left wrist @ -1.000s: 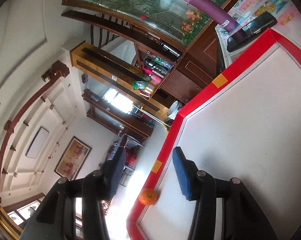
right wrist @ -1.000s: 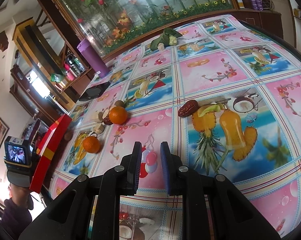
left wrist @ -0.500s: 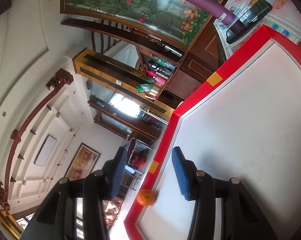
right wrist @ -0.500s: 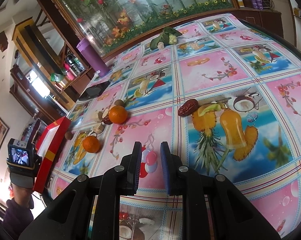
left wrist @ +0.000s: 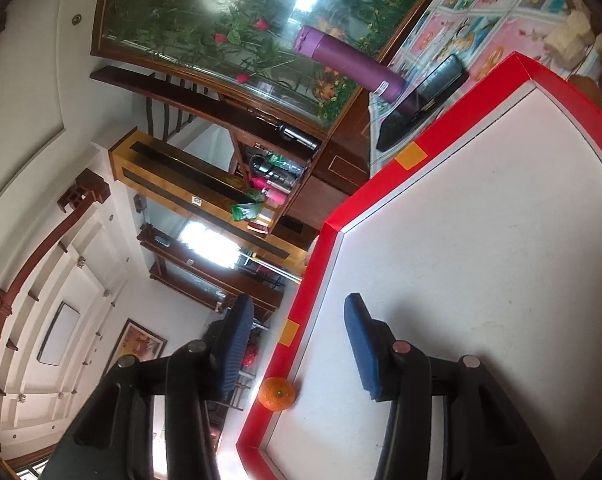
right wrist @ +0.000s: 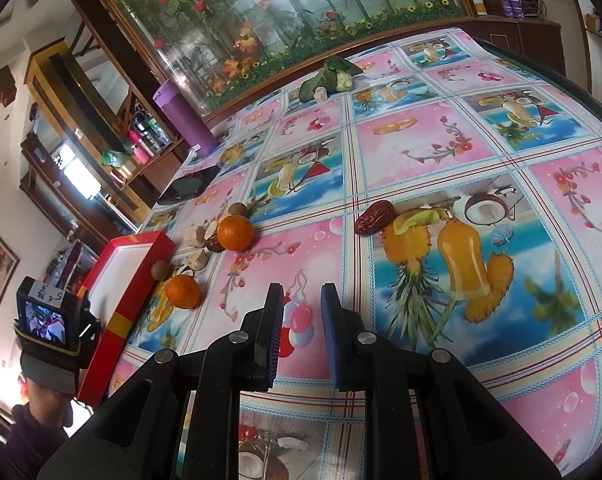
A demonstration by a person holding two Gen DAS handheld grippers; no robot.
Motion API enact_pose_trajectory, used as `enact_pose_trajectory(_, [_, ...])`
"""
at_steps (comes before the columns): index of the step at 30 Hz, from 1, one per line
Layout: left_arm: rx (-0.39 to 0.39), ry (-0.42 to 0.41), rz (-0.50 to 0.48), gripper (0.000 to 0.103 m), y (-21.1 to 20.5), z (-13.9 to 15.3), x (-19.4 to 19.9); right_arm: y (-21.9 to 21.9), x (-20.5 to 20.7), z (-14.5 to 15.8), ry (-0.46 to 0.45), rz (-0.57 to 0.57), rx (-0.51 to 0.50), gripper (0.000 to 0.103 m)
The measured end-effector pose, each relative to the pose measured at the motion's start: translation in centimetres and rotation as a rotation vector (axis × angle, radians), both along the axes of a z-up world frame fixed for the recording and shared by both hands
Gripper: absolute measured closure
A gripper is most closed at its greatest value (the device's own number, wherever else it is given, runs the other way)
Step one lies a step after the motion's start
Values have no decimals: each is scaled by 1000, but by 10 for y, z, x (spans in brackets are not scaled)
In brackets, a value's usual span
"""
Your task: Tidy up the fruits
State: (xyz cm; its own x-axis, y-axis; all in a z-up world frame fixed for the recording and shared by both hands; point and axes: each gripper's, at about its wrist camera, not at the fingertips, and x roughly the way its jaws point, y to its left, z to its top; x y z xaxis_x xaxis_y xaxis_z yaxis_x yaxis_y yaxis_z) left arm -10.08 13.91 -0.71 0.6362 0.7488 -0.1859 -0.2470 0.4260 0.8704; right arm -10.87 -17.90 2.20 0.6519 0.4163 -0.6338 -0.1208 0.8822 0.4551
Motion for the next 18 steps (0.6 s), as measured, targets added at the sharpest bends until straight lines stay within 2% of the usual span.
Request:
enact_pose_trajectory(5, [-124, 33, 40, 52, -20, 6, 12, -2, 0, 1, -4, -5, 11, 84])
enact_pose_trajectory(11, [-225, 38, 77, 51, -24, 8, 15, -3, -1, 1, -13, 0, 26, 84])
enact_pose_trajectory(13, [-283, 24, 98, 46, -17, 8, 11, -4, -1, 1, -15, 8, 36, 84])
enact_pose_trajectory(15, [-329, -3, 109, 25, -10, 13, 7, -9, -4, 3, -27, 3, 54, 84])
enact_pose_trajectory(18, [-308, -26, 76, 18, -9, 14, 2, -16, -4, 4, -35, 1, 54, 83])
